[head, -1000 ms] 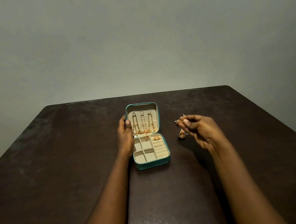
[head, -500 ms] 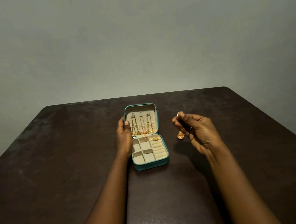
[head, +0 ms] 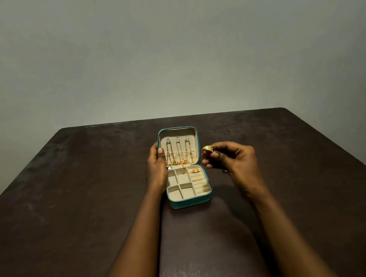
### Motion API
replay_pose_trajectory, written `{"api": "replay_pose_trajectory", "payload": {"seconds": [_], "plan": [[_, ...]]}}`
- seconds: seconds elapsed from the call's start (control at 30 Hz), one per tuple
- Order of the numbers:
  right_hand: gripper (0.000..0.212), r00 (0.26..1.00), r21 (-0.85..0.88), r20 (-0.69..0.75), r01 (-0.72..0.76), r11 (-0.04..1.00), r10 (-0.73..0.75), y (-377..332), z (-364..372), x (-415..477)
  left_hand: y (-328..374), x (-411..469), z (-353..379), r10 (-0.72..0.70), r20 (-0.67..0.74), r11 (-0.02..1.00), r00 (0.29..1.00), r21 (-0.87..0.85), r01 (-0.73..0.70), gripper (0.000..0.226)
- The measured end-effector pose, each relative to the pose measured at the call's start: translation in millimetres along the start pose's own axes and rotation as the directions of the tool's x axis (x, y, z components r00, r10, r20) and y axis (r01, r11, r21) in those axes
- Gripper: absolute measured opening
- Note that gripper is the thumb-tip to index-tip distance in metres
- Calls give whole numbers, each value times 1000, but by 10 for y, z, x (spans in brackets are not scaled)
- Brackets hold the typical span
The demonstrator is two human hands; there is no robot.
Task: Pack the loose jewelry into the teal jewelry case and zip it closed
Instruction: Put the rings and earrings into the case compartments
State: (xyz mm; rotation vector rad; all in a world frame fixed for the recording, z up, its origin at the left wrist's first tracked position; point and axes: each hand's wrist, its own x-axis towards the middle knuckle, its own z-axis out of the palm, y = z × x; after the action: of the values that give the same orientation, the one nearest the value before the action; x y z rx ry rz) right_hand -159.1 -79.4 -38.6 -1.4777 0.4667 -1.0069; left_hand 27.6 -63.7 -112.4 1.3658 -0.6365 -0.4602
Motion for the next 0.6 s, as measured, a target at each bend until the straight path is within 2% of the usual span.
{"api": "replay_pose_trajectory", "payload": {"seconds": [0.17, 0.33, 0.47, 0.6], "plan": [[27, 995, -137, 33, 102, 985, -98, 37, 2, 15, -4, 8, -3, 9, -3, 1000, 1000, 10, -9, 33], [19, 982, -454, 80, 187, 871, -170, 191, -53, 105, 8, 3, -7, 6, 7, 1000, 1000, 10, -6, 33], [20, 989, -669, 84, 148, 728, -124, 360, -58, 255, 22, -4, 1, 6, 8, 1000, 1000, -5, -6, 35], [23, 998, -740, -43, 0, 673, -47, 495, -6, 325, 11, 1, -10, 0, 16, 1000, 1000, -5, 0, 34]]}}
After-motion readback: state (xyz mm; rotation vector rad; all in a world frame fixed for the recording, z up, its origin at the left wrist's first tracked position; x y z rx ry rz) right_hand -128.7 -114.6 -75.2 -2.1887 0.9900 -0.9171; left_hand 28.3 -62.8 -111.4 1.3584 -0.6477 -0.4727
